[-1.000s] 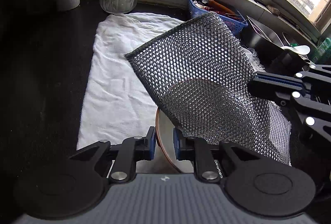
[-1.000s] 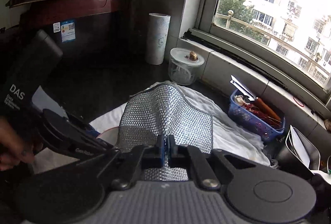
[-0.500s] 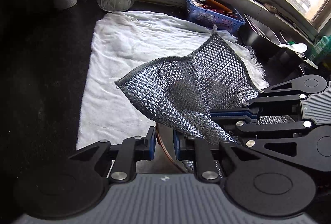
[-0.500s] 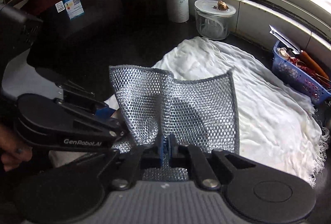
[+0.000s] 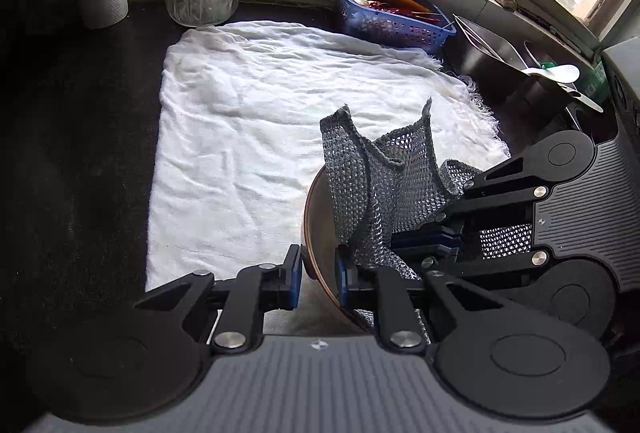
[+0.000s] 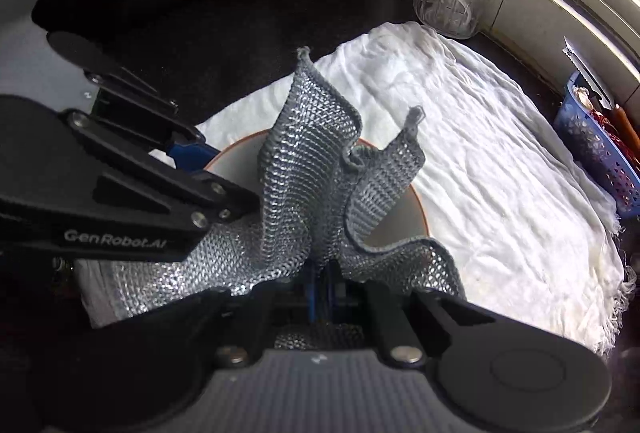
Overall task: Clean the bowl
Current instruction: 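Rub the mesh pad inside the bowl with the right gripper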
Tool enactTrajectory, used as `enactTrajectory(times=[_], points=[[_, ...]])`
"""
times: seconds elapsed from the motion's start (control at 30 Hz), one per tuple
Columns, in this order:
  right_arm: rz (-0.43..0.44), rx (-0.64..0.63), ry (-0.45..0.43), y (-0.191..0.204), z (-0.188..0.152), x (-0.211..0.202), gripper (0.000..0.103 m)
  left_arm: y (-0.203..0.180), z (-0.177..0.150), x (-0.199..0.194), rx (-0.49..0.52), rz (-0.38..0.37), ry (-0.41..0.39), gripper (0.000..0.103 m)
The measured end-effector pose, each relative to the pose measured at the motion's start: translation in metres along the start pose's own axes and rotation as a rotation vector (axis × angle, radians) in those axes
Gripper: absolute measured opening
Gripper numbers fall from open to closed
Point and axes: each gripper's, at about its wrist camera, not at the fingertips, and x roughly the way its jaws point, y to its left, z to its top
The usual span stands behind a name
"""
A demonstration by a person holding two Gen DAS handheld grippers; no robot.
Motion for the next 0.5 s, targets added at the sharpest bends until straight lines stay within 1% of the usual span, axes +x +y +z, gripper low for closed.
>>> enactTrajectory(times=[0.17,0.37,0.43,0.47,0.5], points=[[0.019,-0.009,-0.012,0.001,-0.003,-0.006,0.009,0.002,0.001,0.001,-0.014,0.007,-0.001,0.012],[-0.001,-0.064,0.017,0.009,-0.002,-0.003,0.011,0.002,0.001,-0.001,-0.029,0.000,-0.006,0.011],[0.001,-0.081,0.014,0.011,-0.002,-0.002,0.011,0.001,0.000,-0.002,-0.025,-0.001,-0.010,0.010],[0.014,-0.088,0.008,0.012,-0.002,-0.002,0.011,0.000,0.000,-0.003,-0.017,0.001,-0.010,0.010],[0.052,-0.079,-0.004,0.010,-0.003,-0.002,0.010,-0.001,0.000,-0.003,-0.007,0.004,-0.010,0.009]])
